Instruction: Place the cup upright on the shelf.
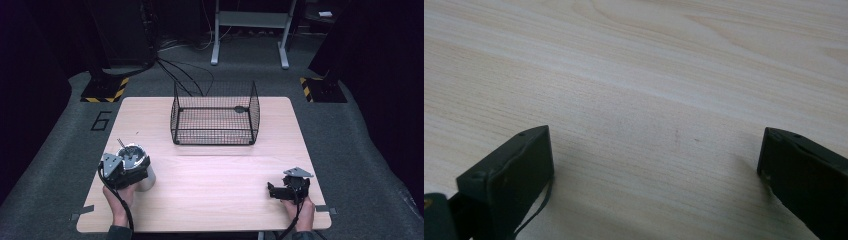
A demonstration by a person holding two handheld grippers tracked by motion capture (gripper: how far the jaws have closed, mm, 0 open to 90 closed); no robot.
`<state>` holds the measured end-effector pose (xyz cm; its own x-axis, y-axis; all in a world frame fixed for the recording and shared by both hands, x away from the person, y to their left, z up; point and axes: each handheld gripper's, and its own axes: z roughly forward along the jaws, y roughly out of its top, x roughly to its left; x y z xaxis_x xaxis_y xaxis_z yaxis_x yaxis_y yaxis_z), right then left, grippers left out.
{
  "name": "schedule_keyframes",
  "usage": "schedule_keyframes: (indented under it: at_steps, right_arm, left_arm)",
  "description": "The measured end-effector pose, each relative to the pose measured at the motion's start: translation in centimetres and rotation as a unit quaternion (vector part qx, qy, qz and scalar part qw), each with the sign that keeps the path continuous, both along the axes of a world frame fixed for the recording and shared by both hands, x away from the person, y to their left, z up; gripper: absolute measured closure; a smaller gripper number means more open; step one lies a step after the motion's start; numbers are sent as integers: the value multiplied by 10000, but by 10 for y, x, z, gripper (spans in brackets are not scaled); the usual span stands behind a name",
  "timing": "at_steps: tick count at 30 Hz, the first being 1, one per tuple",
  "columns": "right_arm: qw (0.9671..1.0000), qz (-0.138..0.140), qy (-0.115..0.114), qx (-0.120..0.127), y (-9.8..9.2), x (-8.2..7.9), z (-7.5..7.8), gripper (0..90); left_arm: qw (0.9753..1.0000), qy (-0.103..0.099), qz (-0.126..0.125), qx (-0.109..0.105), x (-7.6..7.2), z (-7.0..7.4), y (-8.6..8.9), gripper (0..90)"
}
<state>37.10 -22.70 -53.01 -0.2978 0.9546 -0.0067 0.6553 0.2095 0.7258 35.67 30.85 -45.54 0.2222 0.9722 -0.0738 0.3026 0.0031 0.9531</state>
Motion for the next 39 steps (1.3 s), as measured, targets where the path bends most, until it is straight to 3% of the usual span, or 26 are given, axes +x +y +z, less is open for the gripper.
schedule_keyframes:
  at_steps: [8, 24, 39]
  right_arm:
    - [10000, -4, 1, 2, 0, 0, 0, 11]
    - [10000, 7, 4, 60, -1, 1, 0, 10]
    - [10000, 35, 50, -1, -2, 1, 0, 3]
  left_arm:
    - [10000, -49, -46, -9, -2, 5, 0, 23]
    - [9993, -118, -352, 4, -6, 29, -3, 23]
    - [9978, -163, -637, 55, 0, 44, -12, 23]
